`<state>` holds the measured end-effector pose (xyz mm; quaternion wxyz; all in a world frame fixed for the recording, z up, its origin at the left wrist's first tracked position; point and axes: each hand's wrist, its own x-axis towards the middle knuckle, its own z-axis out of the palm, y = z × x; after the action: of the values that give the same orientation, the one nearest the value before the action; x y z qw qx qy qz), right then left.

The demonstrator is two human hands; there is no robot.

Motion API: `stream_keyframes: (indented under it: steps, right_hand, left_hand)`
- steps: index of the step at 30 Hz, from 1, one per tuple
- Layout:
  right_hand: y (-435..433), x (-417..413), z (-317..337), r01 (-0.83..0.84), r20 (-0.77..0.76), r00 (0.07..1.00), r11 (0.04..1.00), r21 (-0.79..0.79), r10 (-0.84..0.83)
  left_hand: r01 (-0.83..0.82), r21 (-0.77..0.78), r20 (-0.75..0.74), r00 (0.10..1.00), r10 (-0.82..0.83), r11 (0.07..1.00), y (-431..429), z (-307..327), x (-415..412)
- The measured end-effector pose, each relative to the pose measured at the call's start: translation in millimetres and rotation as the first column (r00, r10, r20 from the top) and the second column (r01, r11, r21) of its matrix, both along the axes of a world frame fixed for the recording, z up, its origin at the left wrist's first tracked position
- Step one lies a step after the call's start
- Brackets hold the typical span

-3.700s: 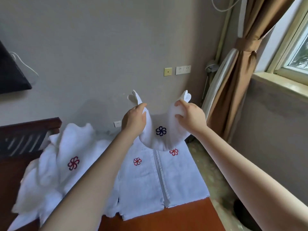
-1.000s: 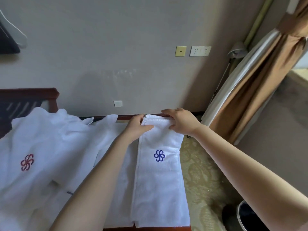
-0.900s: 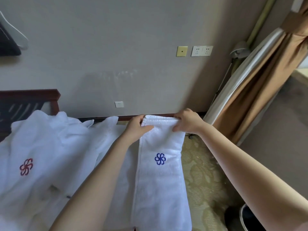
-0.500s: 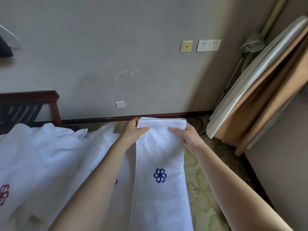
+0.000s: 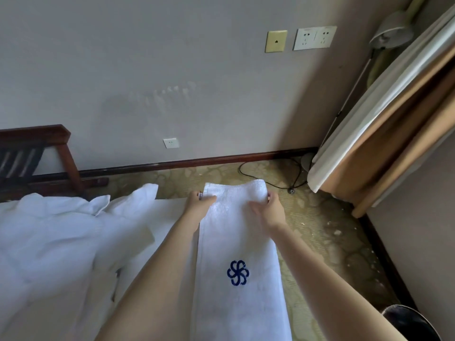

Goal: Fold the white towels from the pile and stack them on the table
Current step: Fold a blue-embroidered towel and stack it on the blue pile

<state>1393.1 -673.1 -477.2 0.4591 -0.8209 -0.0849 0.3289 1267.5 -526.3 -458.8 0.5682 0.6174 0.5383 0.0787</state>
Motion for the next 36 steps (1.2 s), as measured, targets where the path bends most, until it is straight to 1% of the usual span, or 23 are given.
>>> stream_keyframes:
  steps: [2,4,8,11,15,19,22,26,29,32,36]
  right_hand:
    - [-5.0,-2.8,0.5,-0.005,0.017,1.0,1.0,0.007,0.005]
    - [-14.2,-7.8,1.1,-0.044,0.031,0.999,0.999,-0.022,0.044]
    - [-41.7,-31.0,3.0,-0.067,-0.005,0.998,0.996,-0.052,0.067]
    - [-63.1,-55.3,3.6,-0.068,-0.011,0.998,0.994,-0.081,0.067]
    - [-90.3,-83.6,5.1,-0.055,-0.07,0.996,0.996,-0.065,0.05]
    - [-116.1,-105.1,6.2,-0.025,-0.11,0.994,0.999,-0.038,0.02]
    - [-133.3,-122.9,7.8,-0.027,-0.123,0.992,0.999,-0.043,0.021]
    - [-157.3,-149.7,8.0,-0.108,-0.071,0.993,0.979,-0.171,0.097]
    - [-177.4,-171.2,0.8,-0.137,-0.112,0.987,0.978,-0.16,0.119]
    - [-191.7,-183.4,-0.5,-0.134,-0.075,0.989,0.983,-0.122,0.126]
    - [-203.8,-181.4,6.0,-0.092,0.035,0.995,0.995,-0.038,0.093]
  left_hand:
    - [-0.021,-0.04,-0.011,1.0,0.02,0.999,-2.3,-3.2,-5.6]
    - [-0.006,-0.071,-0.056,0.998,0.002,0.997,-7.2,-3.8,-13.7]
    - [-0.02,-0.094,-0.137,0.991,0.007,0.995,-39.8,-2.9,-36.8]
    - [-0.045,-0.106,-0.127,0.991,0.031,0.993,-74.0,-7.0,-58.7]
    - [-0.037,-0.027,-0.186,0.982,0.032,0.999,-111.8,-17.0,-94.2]
    - [-0.064,0.003,-0.197,0.978,0.063,0.998,-134.2,-22.4,-121.0]
    - [-0.054,0.015,-0.219,0.974,0.056,0.998,-151.8,-22.3,-137.3]
    - [-0.052,0.038,-0.24,0.969,0.06,0.998,-173.8,-23.7,-156.8]
    - [-0.041,0.037,-0.228,0.972,0.048,0.999,-192.5,-24.4,-173.3]
    - [-0.005,0.09,-0.237,0.971,0.026,0.996,-212.5,-23.3,-190.3]
    - [0.064,0.221,-0.235,0.972,-0.01,0.973,-232.8,-19.6,-203.5]
